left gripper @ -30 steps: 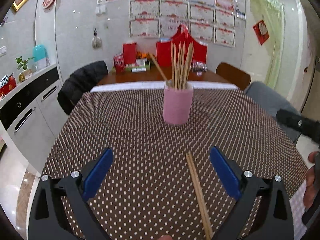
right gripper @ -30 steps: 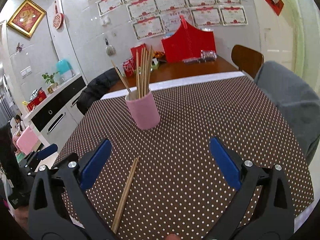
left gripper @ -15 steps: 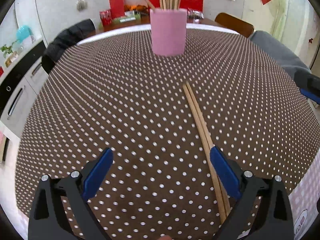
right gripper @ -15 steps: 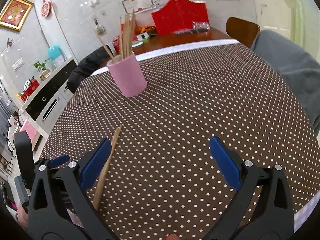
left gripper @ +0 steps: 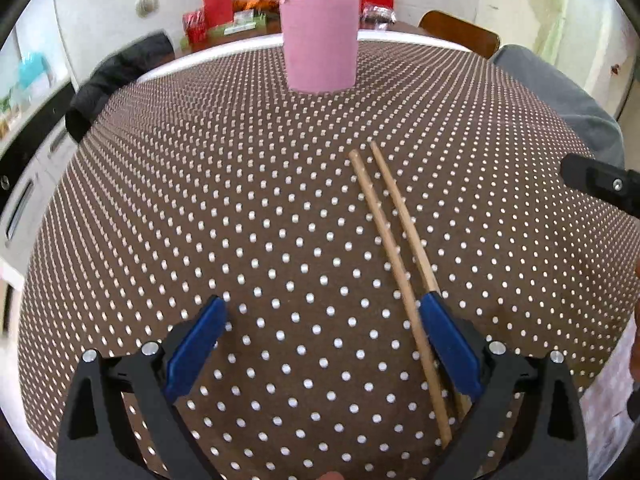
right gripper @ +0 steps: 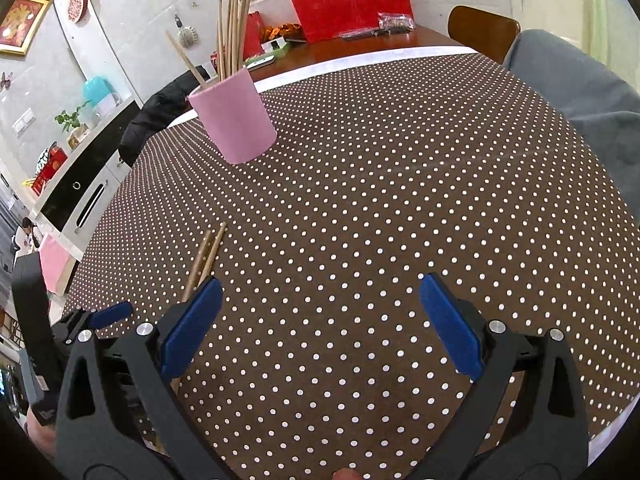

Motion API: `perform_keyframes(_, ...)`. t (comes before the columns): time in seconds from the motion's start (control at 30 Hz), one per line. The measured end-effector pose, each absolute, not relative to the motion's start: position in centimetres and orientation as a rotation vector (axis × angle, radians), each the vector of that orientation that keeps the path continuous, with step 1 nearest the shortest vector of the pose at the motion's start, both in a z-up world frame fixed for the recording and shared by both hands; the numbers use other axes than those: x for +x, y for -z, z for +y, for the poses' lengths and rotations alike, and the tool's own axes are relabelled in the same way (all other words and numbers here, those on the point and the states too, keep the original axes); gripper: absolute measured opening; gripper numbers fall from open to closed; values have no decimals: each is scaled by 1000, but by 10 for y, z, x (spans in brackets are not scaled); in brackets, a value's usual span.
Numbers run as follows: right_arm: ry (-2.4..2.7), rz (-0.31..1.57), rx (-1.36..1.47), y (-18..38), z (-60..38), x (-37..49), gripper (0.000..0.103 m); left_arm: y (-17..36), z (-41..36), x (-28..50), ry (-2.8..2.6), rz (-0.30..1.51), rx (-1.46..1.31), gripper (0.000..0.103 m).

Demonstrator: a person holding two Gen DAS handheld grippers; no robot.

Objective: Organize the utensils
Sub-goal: 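Move the right tool back over the remaining loose chopsticks, then close the right tool on one chopstick and lift it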

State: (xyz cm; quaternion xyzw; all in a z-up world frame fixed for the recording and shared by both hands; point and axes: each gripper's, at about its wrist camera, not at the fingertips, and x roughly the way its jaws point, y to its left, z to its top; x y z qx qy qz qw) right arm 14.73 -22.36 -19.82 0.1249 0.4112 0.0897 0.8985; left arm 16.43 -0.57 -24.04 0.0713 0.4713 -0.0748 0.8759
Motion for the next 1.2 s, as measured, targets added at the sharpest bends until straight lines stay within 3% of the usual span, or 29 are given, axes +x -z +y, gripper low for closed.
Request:
perform_keyframes(0.5,-301,998,58,230,-113,90,96,240,41,180,266,949,41,96)
perform_keyframes(0.57,-292,998,19,231,-104,89,83,240,46,171,275,947,36,96)
perform_keyframes(0.67,-214,980,-107,233,-96,86,46,242,46,166,282,952,53,96)
perform_keyframes(0.73,-206,992,-105,230,-108,88,35,243,44,163,274,957,60,96)
perform_keyframes(1.1,-372,998,-143,229,-135,148,35,245,14,163,152,978,92,94)
perform_keyframes(1.2,-413,1006,-145,227,-135,162,35,242,10,167,139,982,104,79)
